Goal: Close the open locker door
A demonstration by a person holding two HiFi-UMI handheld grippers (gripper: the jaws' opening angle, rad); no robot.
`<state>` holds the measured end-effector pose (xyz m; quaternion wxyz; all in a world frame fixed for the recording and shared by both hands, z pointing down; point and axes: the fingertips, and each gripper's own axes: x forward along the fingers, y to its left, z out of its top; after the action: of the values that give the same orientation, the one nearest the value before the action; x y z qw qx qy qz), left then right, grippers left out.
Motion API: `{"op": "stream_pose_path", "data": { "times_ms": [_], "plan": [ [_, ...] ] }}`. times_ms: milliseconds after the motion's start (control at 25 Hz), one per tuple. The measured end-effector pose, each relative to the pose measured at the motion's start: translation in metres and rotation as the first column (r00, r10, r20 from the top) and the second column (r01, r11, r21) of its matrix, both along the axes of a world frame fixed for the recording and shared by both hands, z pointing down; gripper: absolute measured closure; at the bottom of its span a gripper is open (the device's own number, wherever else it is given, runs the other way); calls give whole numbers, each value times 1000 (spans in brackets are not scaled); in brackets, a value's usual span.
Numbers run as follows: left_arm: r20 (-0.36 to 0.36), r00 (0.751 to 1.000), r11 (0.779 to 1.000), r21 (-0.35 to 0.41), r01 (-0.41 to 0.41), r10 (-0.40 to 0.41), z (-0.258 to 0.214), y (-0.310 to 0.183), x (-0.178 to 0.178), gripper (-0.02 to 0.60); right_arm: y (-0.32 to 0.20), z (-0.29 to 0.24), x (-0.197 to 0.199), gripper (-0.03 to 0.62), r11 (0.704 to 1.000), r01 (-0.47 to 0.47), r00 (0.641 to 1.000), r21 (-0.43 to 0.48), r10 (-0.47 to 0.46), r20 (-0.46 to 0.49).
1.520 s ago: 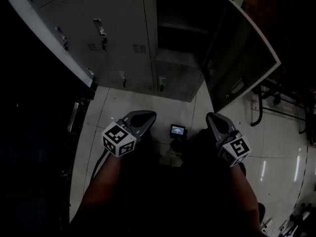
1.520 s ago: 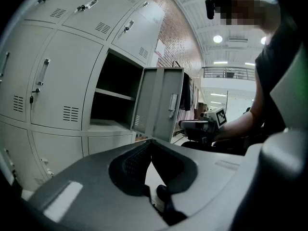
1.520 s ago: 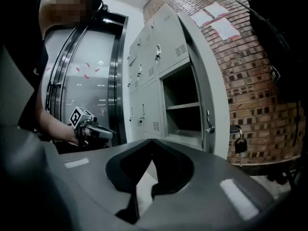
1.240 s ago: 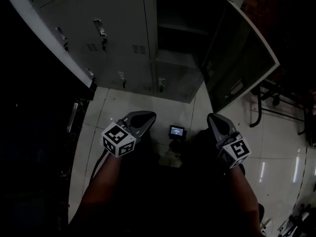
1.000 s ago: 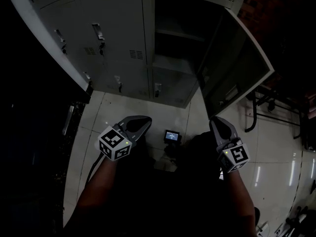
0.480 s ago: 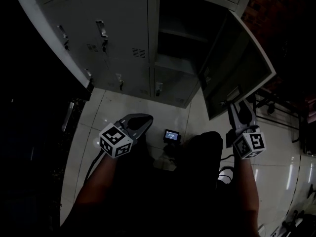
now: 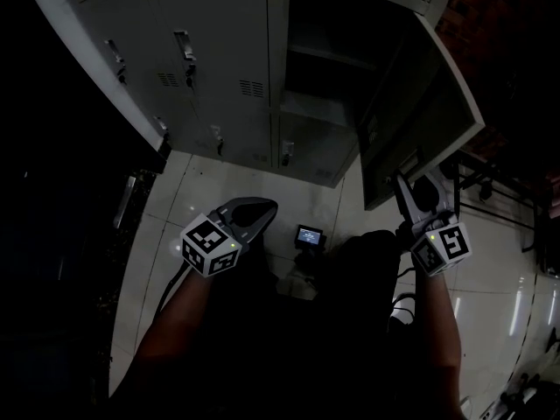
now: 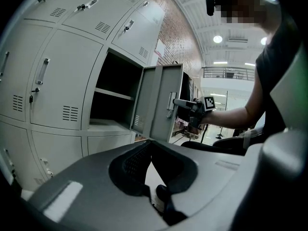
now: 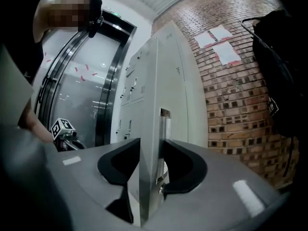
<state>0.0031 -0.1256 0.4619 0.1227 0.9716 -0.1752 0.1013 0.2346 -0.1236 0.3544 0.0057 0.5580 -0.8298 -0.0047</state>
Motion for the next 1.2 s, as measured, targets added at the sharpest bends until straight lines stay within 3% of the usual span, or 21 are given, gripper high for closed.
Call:
{"op": "stream_pose_path", "data": {
  "times_ms": [520,920,1200],
  "plan": [
    [-11,1000,1000,0,-2,2,-3,0,0,569,-35,-9,-98,464,963,269,962,-15,-268,43],
    [-20,1000,1000,2,1,-1,-2,0,0,569,-100,-3,-149,484,964,264,964,-10,-264,12],
    [-25,1000,1000,-12,-8,8,2,6,4,569,-155,5,-169,474,990,138,990,-12,-138,-20]
  ]
}}
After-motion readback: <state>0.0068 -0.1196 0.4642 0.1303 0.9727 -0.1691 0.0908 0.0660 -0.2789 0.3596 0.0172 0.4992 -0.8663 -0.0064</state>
